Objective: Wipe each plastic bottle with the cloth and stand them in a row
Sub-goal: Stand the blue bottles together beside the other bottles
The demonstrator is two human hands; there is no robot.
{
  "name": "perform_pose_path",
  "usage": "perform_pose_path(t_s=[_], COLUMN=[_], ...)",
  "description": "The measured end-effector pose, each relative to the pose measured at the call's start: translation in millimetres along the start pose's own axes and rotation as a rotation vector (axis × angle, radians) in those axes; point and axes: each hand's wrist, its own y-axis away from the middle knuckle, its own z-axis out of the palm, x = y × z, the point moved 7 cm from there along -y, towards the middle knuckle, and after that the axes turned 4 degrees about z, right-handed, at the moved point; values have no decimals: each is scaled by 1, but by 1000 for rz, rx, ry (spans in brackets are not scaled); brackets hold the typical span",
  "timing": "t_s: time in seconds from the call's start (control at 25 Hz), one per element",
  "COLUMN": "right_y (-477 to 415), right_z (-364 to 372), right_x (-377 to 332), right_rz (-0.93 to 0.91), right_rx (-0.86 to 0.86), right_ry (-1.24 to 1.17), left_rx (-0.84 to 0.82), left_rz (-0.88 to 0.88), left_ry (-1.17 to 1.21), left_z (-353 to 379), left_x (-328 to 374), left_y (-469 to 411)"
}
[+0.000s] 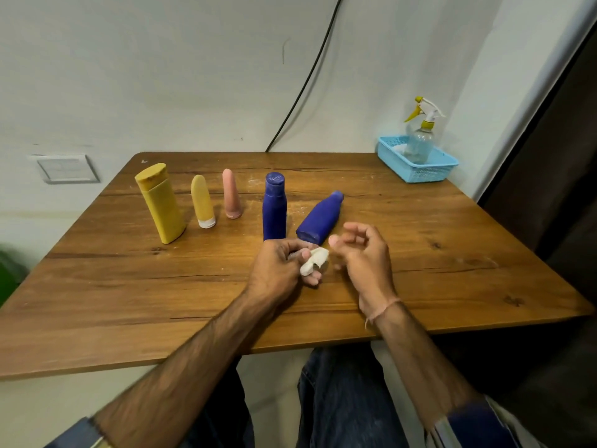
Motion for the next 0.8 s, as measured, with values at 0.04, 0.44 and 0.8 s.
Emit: perform_pose_path(t_s=[0.04, 0.44, 0.8], right_y=[-18, -88, -67], right_z=[0, 48, 61], right_x=[-2, -14, -34], right_rz=[32, 242, -227], right_rx=[40, -13, -28], right_ry=[63, 484, 307], left_rx=[13, 54, 134], left_rz=[-18, -15, 38], left_ry=[-26, 11, 299], left_z=[0, -13, -21], left_x=[-2, -19, -13], left_y=[3, 7, 13])
